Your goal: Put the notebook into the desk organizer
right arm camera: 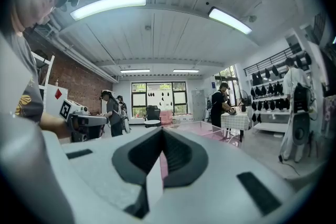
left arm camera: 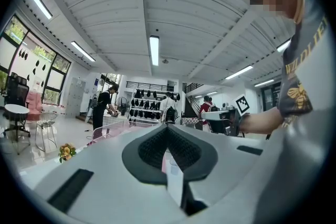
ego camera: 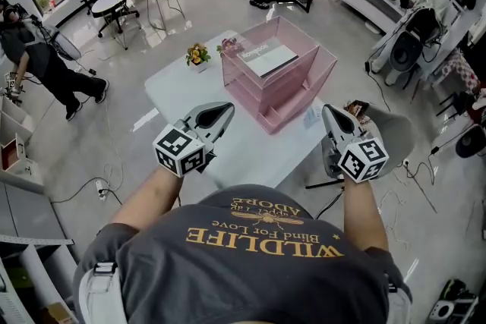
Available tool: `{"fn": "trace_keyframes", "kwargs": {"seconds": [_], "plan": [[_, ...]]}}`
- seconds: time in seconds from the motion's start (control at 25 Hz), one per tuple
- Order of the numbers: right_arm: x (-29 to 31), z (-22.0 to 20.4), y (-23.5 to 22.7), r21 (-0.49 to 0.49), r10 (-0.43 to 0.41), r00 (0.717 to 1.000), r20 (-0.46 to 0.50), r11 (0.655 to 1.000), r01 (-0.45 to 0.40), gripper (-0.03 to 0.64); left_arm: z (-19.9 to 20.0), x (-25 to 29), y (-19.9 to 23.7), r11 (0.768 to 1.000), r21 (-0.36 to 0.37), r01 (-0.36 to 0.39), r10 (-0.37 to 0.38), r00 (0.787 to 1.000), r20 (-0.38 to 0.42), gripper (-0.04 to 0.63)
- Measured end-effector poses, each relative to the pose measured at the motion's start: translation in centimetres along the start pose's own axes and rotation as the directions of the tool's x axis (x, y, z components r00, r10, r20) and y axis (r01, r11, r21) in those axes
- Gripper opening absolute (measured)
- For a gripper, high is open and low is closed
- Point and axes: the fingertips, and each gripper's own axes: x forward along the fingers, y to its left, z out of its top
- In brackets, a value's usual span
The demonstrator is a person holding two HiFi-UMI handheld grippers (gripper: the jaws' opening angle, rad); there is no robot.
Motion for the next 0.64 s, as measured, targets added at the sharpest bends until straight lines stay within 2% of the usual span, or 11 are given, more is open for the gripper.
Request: {"fn": "trace_keyframes", "kwargs": {"seconds": [0.64], "plan": [[0.35, -0.19, -0.20, -0.023, 0.013, 1.000, -0.019, 1.000, -0.014, -0.002, -0.41, 0.50, 0.05, 1.000, -0.001, 0.006, -0.006, 1.000, -0.015, 0.000]]}}
